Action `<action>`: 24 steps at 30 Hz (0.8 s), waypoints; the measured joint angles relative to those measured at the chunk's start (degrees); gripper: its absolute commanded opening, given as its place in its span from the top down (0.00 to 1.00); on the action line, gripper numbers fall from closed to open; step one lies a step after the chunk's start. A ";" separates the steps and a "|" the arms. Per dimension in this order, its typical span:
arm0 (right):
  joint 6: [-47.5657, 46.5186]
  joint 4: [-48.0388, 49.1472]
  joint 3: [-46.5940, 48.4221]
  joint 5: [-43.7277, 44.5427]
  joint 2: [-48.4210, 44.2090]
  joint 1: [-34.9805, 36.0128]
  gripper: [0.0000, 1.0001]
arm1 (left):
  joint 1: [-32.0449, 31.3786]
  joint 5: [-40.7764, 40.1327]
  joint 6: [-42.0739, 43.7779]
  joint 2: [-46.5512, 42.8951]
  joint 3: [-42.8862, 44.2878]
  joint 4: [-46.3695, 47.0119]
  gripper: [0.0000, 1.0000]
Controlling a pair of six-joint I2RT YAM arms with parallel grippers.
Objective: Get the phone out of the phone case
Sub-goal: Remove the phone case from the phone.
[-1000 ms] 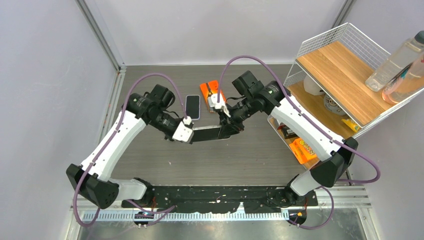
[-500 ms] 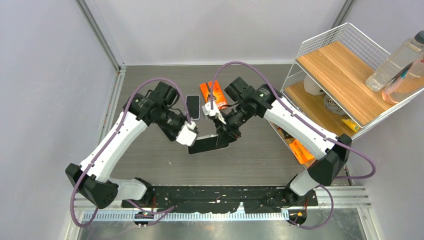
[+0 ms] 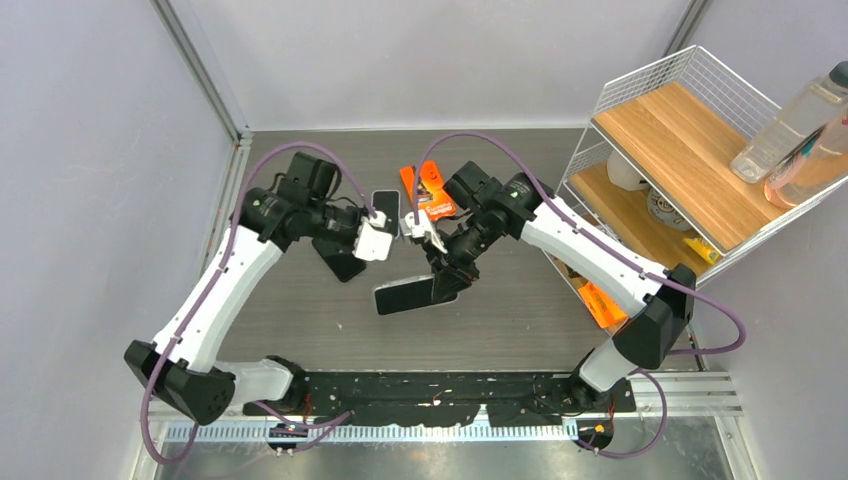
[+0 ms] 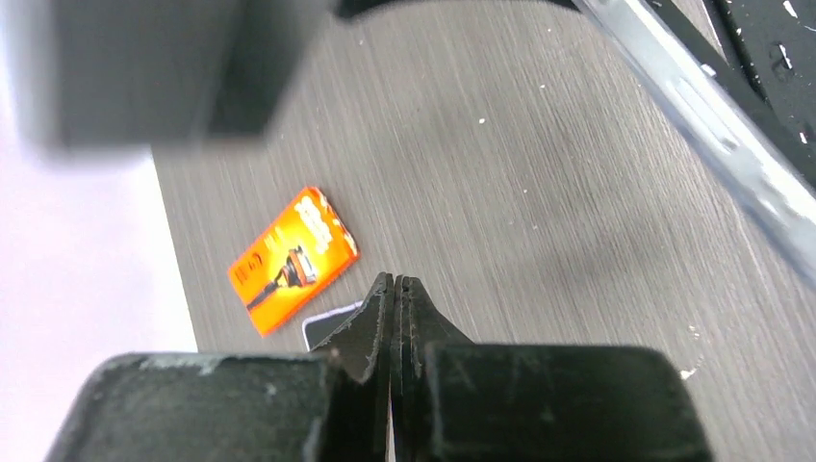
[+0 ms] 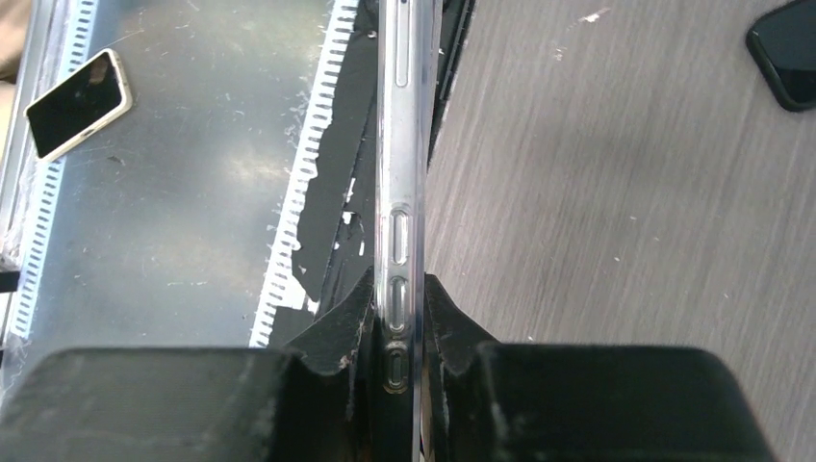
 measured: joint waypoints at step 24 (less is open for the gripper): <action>6.08 5.66 -0.70 7.93 -6.82 -6.43 0.95 | 10.21 18.18 -53.35 -15.23 -14.82 15.65 0.15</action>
